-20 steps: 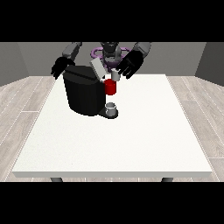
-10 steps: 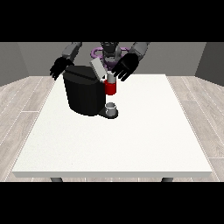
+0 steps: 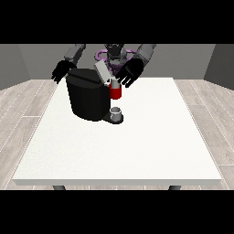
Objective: Insert the coffee pod into the coffee machine and close the lid
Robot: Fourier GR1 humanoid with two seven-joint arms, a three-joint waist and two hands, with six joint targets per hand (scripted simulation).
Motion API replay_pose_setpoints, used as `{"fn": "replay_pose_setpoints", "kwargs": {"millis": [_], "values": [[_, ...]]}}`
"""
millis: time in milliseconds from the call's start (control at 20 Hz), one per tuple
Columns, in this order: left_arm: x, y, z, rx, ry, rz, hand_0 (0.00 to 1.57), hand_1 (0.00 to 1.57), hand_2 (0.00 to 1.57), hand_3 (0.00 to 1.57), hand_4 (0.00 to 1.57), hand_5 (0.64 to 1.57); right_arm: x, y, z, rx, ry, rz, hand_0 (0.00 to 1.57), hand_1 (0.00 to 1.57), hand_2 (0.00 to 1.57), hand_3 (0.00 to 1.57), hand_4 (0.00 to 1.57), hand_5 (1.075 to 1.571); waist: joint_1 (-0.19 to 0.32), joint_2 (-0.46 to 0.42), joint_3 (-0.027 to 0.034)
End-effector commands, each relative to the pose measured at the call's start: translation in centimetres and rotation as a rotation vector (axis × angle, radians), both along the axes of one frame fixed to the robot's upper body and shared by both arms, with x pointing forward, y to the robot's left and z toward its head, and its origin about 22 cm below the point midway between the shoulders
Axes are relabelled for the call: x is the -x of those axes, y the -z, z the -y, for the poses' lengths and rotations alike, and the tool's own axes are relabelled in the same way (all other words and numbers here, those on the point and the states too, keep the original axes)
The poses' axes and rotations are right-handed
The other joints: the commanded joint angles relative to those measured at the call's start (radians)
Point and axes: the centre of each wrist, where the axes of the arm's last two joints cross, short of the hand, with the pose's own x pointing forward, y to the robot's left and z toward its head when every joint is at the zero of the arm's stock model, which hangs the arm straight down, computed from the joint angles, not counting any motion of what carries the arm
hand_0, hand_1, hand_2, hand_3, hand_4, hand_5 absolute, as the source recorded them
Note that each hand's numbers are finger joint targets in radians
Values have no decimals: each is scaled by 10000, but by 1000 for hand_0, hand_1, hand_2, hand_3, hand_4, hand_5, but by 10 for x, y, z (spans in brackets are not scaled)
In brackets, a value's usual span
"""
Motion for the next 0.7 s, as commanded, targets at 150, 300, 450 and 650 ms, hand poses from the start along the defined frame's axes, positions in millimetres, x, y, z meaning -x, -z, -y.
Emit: {"fn": "replay_pose_setpoints", "kwargs": {"millis": [150,300,450,650], "values": [[-1,14,18,-481,43,-124,1184,1184,1248,1186,488,1571,-4,-1,-17,-178,384,0,0,0,0,0,433,1571,300,-5,0],[-3,-3,19,-269,185,-60,1221,1221,1275,1199,488,1571,-4,5,-6,-171,163,57,0,0,0,0,445,1571,158,177,2],[-1,1,-11,-144,-44,-347,1230,1230,1274,1180,481,1571,4,-4,-19,-137,-22,129,0,0,0,0,433,1571,-46,15,-2],[-1,11,-11,-18,-195,-146,1196,1196,1240,1142,466,1571,-1,-16,-13,-32,-31,236,0,0,0,0,366,1571,-158,396,-4]]}}
